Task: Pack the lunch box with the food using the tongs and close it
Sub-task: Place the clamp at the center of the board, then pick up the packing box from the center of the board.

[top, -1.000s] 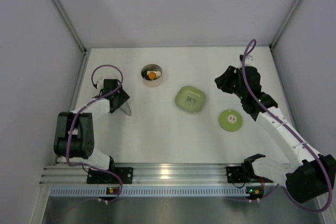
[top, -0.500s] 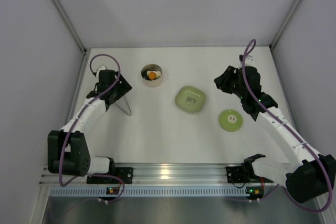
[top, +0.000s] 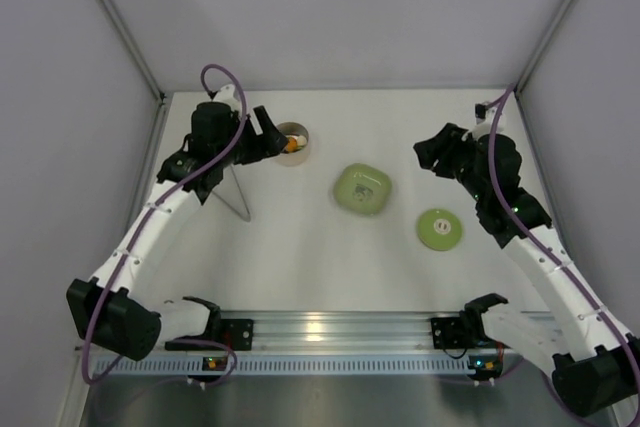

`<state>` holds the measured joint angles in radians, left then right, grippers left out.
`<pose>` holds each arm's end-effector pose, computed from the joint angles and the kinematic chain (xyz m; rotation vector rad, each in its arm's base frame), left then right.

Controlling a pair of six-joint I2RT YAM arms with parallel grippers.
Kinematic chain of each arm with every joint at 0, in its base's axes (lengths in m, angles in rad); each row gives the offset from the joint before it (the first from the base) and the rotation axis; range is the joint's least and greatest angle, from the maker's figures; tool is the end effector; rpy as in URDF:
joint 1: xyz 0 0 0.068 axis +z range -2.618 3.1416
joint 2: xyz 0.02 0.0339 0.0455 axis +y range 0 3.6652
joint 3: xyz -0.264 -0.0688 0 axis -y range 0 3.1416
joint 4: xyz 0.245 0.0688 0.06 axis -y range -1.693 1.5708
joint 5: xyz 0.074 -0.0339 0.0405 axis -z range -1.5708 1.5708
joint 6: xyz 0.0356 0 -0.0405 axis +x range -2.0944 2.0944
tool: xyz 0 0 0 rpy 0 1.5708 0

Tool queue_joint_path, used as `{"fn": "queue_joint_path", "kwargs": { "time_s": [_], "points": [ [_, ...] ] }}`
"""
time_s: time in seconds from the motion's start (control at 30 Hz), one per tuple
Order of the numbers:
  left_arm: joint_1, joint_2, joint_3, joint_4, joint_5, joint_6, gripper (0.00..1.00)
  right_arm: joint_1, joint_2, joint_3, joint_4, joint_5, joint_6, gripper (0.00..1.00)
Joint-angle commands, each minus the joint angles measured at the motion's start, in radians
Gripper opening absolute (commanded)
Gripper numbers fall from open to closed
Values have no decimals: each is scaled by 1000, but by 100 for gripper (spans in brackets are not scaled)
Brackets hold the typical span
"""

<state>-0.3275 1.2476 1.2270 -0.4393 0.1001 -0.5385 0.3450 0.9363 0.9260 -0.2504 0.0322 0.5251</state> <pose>0.2643 -0.0936 0.3702 -0.1554 2.0838 -0.6389 0.2027 0.0716 0.3553 0.1913 1.8611 0.5784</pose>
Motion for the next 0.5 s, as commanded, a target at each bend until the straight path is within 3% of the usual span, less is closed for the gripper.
{"fn": "queue_joint_path", "kwargs": {
  "time_s": [0.0, 0.2, 0.37, 0.47],
  "points": [
    [-11, -7, 22, -52, 65, 38, 81, 17, -42, 60, -52, 37, -36, 51],
    [-229, 59, 32, 16, 36, 23, 81, 18, -67, 79, -96, 84, -46, 51],
    [-469, 266, 152, 79, 10, 21, 80, 18, -99, 93, -147, 106, -42, 51],
    [-554, 409, 218, 89, 4, 23, 79, 17, -119, 106, -184, 123, -40, 51]
  ]
}}
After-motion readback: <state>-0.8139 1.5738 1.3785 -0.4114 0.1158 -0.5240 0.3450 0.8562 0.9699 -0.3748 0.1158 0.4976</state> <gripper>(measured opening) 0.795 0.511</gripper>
